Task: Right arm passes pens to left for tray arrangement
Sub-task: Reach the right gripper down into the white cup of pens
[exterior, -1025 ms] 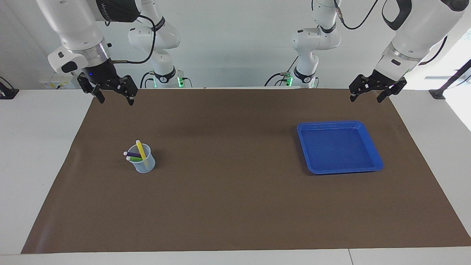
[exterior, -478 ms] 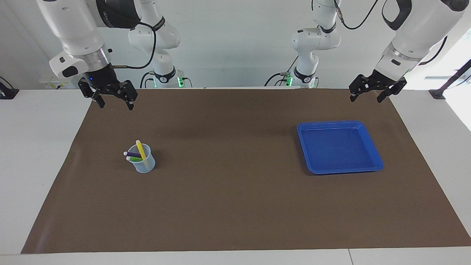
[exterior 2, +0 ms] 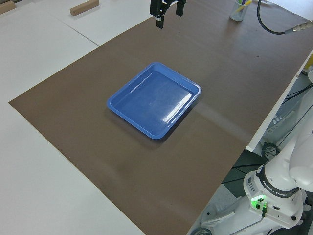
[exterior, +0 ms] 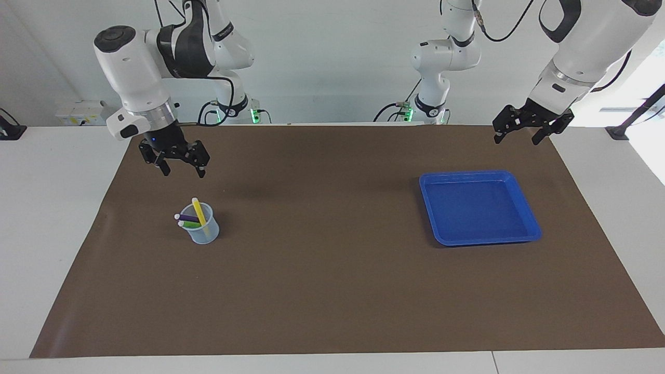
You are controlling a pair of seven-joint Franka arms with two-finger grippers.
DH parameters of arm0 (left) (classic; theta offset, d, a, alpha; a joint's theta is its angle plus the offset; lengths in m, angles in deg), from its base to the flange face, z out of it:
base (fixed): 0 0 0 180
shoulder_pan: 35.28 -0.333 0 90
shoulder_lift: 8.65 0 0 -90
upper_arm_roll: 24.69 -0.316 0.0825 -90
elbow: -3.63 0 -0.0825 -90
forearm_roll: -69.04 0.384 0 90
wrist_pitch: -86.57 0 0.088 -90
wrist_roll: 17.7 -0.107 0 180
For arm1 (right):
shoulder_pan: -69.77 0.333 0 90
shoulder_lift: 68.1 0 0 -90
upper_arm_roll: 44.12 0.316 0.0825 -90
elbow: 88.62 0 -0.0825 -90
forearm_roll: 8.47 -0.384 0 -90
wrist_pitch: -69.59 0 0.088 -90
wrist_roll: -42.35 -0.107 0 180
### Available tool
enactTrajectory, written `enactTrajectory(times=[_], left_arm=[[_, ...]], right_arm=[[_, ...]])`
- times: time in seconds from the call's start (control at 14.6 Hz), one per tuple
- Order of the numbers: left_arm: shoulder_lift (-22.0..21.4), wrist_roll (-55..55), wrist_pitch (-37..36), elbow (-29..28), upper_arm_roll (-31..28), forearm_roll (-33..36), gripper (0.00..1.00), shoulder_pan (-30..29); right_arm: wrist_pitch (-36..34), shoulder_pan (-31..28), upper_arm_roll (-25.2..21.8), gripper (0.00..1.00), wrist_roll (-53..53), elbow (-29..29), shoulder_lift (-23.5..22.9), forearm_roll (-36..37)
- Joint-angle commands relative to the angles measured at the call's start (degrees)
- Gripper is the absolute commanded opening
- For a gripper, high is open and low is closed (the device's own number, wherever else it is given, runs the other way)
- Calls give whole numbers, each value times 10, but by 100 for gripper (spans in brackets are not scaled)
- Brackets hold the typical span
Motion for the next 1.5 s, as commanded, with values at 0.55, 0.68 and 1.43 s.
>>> enactTrajectory(times=[0.55,0.68,1.43], left_arm=[[-10,1,1,-8,1,-7,100,-3],[-10,1,1,-9,1,-7,100,-4],[-13,211,33,-19,2,-100,100,1]], right_arm=[[237,-9,-17,91,133,164,-19,-108],[237,-8,-17,87,144,168,-18,-115],[276,-9,-18,0,143,169,-24,-116]])
